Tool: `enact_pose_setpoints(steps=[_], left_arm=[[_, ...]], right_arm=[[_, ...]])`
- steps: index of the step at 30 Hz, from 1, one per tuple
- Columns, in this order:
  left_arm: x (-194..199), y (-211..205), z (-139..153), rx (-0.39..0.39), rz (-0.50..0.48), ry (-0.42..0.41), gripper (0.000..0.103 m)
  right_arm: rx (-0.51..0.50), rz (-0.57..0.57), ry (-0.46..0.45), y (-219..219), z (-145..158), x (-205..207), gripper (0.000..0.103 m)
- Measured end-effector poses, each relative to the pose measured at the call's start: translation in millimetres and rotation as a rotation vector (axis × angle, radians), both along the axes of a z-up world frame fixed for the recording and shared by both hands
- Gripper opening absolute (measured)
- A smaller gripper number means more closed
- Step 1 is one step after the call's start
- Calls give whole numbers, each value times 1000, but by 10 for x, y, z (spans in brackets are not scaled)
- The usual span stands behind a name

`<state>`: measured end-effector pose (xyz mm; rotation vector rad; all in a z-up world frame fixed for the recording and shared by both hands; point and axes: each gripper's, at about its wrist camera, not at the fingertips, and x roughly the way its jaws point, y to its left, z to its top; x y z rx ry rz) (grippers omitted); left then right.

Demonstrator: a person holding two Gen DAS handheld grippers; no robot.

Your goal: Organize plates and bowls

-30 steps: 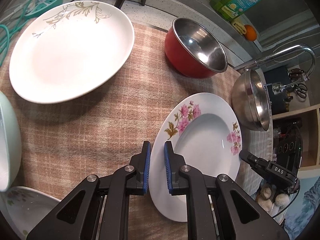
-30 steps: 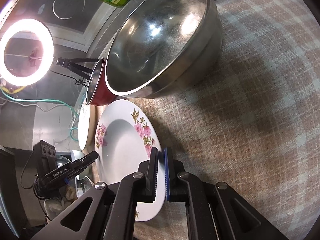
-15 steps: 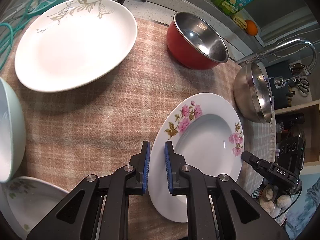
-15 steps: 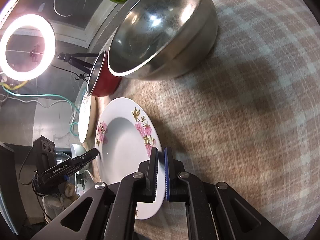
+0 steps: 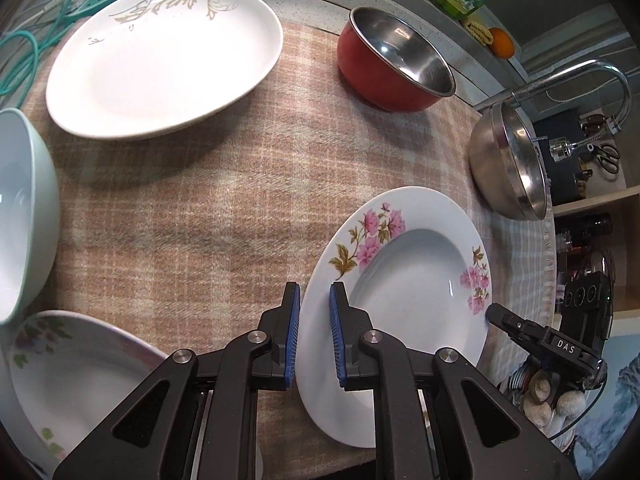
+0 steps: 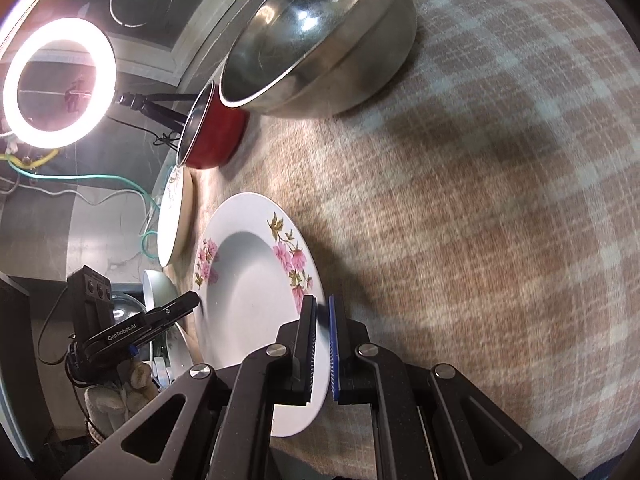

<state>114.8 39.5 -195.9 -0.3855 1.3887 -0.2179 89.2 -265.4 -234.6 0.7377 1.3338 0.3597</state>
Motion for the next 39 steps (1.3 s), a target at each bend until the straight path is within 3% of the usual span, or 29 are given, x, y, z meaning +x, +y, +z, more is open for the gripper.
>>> enact_pose_setpoints(steps=[27,39], left_arm=[[-237,8,16,28,-14,1,14],[-263,-1,0,32,-29,-4,15]], right_arm=[[-14,32,10,70,-7,-541,6],[-35,37,7,125,14,-597,6]])
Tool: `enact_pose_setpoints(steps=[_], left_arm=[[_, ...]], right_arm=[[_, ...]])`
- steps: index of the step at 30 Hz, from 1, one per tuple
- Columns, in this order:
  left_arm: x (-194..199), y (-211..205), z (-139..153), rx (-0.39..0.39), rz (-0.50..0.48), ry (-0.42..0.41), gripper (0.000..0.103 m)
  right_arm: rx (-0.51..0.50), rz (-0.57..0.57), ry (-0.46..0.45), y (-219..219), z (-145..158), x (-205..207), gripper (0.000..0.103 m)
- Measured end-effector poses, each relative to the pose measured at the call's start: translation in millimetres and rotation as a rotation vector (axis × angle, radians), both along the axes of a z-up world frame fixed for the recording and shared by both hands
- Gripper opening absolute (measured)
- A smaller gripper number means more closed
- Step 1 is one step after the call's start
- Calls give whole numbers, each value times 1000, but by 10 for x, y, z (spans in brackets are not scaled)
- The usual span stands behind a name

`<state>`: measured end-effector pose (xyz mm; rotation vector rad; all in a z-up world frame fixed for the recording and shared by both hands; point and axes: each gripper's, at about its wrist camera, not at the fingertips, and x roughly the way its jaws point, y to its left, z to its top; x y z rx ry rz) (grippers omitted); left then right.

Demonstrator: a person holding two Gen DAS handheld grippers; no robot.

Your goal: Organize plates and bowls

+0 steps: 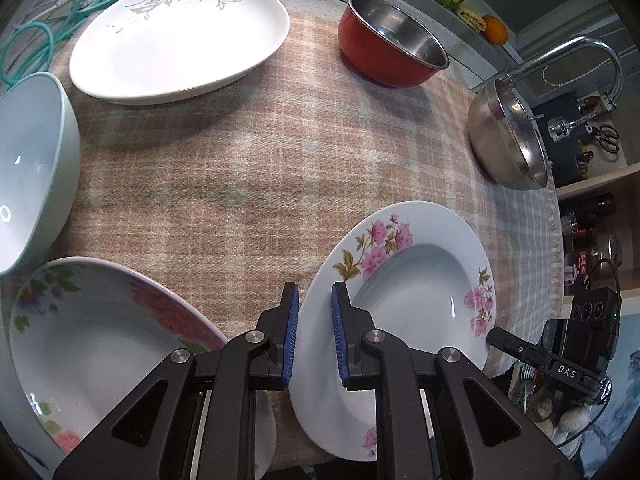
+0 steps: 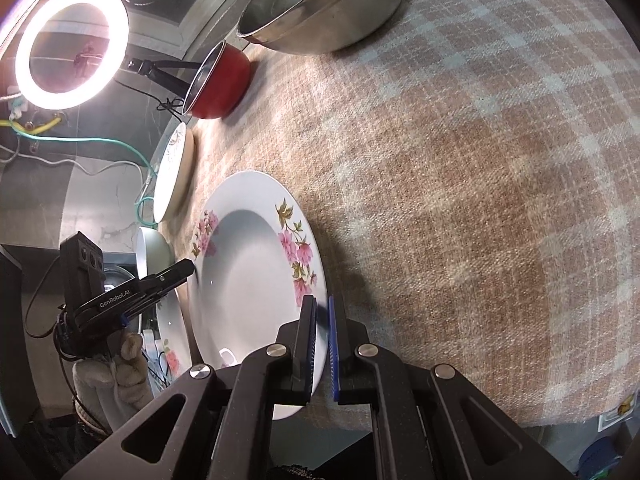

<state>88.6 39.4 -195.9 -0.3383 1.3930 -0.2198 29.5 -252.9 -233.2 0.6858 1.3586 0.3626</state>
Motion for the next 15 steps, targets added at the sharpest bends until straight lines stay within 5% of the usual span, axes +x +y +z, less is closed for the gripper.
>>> enact_pose_setpoints(steps=[15], left_arm=[[-23,95,105,13,10,-39,15]], right_arm=[[-95,-3,-26,-12,93,22,11]])
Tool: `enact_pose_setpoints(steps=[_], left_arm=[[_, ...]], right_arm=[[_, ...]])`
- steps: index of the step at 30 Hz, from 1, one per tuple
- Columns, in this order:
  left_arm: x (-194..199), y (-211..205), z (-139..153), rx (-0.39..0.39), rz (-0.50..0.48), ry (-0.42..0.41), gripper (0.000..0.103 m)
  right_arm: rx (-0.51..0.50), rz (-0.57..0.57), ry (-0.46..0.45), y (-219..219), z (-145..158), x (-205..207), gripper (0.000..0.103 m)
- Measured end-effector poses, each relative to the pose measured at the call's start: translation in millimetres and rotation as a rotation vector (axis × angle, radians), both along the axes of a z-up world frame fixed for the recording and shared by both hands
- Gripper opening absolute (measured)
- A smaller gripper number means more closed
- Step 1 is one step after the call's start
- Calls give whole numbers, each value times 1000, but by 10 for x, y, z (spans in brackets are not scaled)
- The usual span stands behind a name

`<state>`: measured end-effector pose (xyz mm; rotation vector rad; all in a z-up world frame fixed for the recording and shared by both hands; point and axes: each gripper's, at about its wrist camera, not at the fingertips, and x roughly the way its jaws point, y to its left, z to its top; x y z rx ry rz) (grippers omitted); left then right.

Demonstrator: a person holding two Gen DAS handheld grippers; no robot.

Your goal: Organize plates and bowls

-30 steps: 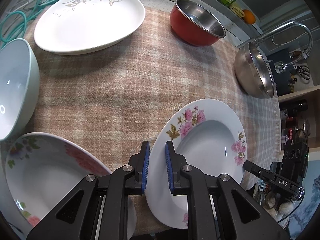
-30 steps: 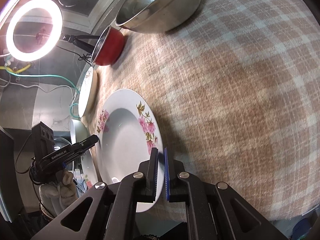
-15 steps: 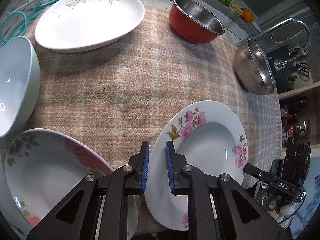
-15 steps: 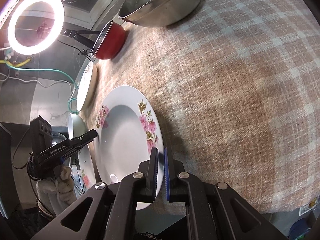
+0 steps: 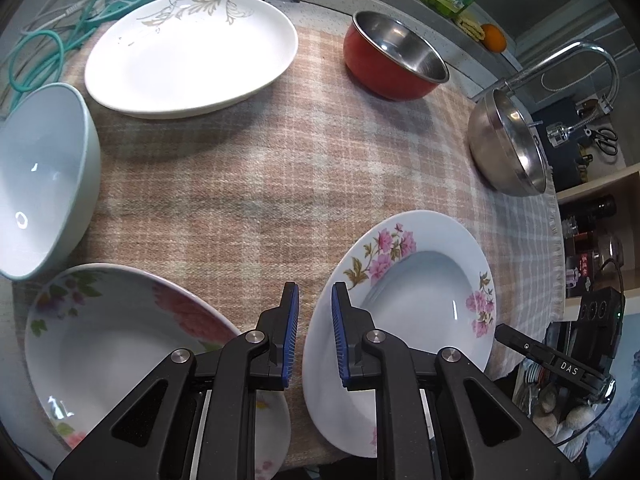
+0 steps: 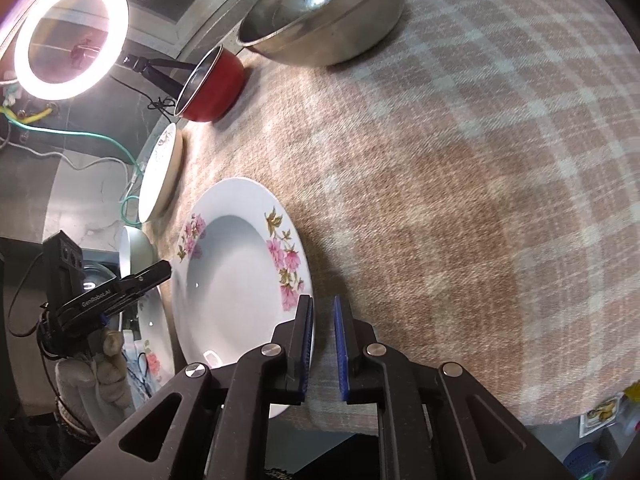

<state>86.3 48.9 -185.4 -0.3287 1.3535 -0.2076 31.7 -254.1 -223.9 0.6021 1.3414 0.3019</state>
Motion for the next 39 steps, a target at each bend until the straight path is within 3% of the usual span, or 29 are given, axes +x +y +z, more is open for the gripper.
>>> enact_pose_setpoints(steps=[14,31,39], left_arm=[[-203,140,411,-60,41,-117,15],[-837,776,541,-69,245,-169,15],[-1137,1049,559,-83,350,-182,15]], right_arm=[[-76,60,-135,117,416,21,16],[-30,158,-234,636,647,156,25],[-49,283,-236,997,707,214,25]])
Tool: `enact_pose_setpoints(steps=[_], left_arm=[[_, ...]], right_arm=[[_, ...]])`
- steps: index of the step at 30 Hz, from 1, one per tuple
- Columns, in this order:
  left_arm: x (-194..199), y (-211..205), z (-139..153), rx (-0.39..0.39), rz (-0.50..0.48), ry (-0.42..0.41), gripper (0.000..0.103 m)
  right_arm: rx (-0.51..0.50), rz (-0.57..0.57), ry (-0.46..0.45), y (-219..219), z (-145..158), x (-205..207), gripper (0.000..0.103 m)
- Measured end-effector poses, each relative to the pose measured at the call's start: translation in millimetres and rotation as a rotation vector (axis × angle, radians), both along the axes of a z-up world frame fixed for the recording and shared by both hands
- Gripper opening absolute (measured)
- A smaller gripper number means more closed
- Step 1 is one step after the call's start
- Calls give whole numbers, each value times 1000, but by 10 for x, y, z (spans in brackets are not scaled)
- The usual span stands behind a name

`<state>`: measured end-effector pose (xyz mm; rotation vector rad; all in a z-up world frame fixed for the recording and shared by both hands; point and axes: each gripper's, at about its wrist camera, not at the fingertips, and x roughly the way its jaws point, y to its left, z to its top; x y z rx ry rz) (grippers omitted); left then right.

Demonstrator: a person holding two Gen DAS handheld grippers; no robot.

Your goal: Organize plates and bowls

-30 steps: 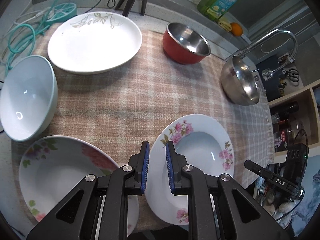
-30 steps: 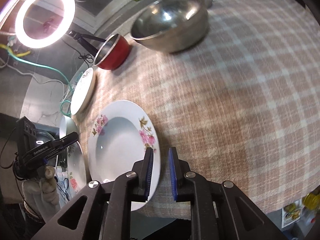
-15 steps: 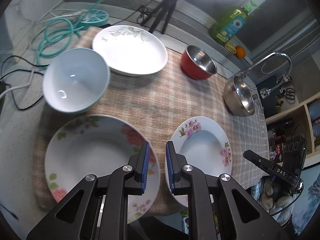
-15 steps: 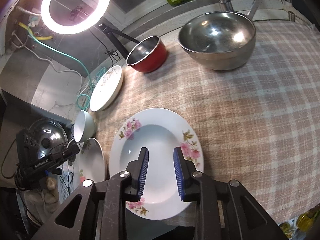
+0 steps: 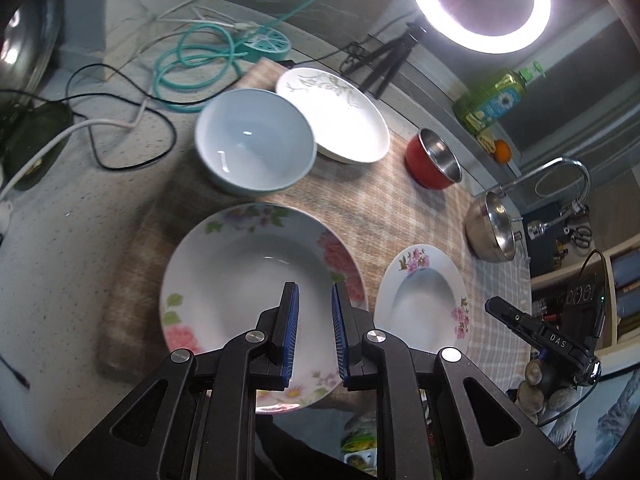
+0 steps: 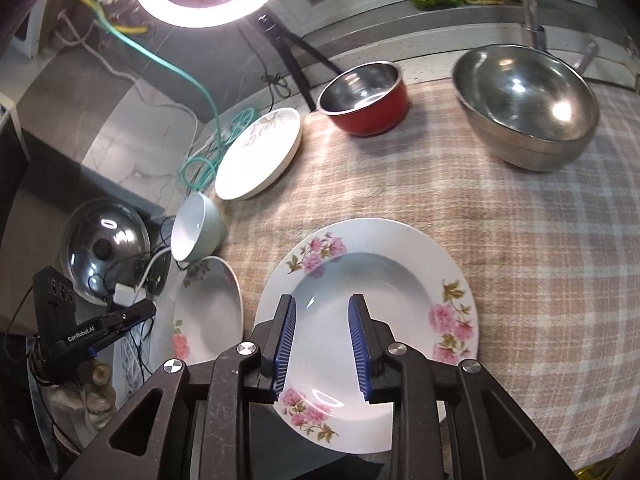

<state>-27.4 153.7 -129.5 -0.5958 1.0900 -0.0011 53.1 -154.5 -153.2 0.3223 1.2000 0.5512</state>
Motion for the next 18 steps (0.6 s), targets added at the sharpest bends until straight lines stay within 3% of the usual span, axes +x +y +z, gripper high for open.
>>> enact_pose_setpoints(steps=[4,12,18], left_arm=[[-136,146,-29,-6,49,-2,16],[-396,465,-216,-21,170,31,17],[-487,661,-432,-67,221,78,20]], right_arm=[[-20,44,21,172,2,42,33],[-3,163,14,581,13,109,33],[24,235,81,924,-156,218,33]])
